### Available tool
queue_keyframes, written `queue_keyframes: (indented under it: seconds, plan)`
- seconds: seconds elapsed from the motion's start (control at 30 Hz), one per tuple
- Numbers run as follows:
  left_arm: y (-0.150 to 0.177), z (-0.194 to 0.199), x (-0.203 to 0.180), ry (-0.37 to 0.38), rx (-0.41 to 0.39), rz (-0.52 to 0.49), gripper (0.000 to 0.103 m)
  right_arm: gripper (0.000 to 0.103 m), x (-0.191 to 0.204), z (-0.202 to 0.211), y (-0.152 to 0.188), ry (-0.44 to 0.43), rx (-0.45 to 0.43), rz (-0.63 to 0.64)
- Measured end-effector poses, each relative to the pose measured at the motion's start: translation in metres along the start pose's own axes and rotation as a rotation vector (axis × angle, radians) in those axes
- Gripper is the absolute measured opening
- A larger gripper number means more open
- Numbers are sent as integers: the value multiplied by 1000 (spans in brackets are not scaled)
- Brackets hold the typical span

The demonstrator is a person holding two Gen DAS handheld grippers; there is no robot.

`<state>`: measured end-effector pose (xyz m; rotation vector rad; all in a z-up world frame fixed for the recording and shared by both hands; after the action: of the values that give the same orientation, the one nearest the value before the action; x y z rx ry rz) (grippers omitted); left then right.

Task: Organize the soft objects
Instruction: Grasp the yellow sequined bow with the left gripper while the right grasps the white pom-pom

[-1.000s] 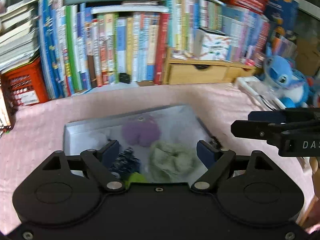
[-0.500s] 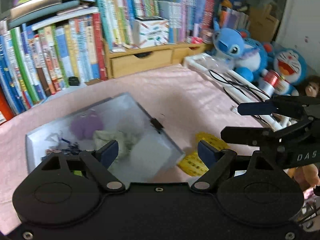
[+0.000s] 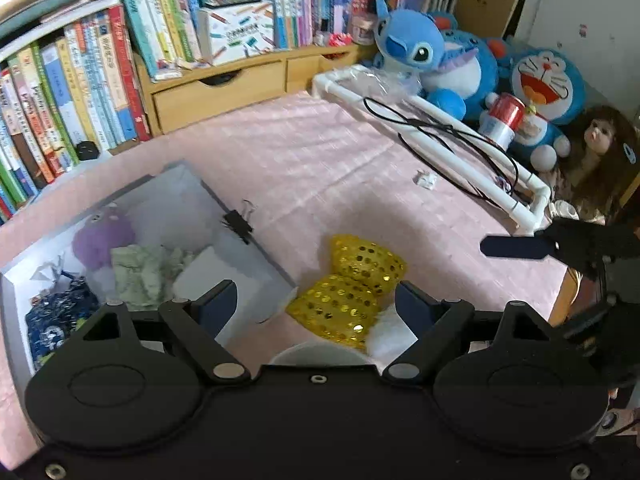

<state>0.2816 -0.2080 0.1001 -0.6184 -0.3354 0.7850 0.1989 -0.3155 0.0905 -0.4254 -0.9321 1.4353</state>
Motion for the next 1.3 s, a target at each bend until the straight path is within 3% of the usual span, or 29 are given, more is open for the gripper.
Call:
queue_keyframes:
  seconds: [0.23,0.63,1.0,1.3]
  plan:
    - [-16,-31,-22,49,72,-29,80,88,-12,4,30,13,23,59]
    - [-25,-88,-39,-1,218,-72,70,89,-1,-20,63,-24,47,135]
    - [-23,-113,-44,22,280,-52,68,89,-3,-37,71,-36,56,98]
    - [-18,-124,-47,-2,299,-59,66,89,-6,-39,72,-40,47,70]
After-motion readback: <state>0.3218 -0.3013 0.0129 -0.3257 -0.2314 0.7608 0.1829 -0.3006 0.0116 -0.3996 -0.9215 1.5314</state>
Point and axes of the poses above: each gripper's, at about its wrist camera, not at the fingertips, and z roughly against the way its jaws point, x to its left, y to its underside, the point moved 6 cm from there along -z, roughly the way its jaws point, and after that the axes turned 13 degrees about -z, right-handed, at the moved point
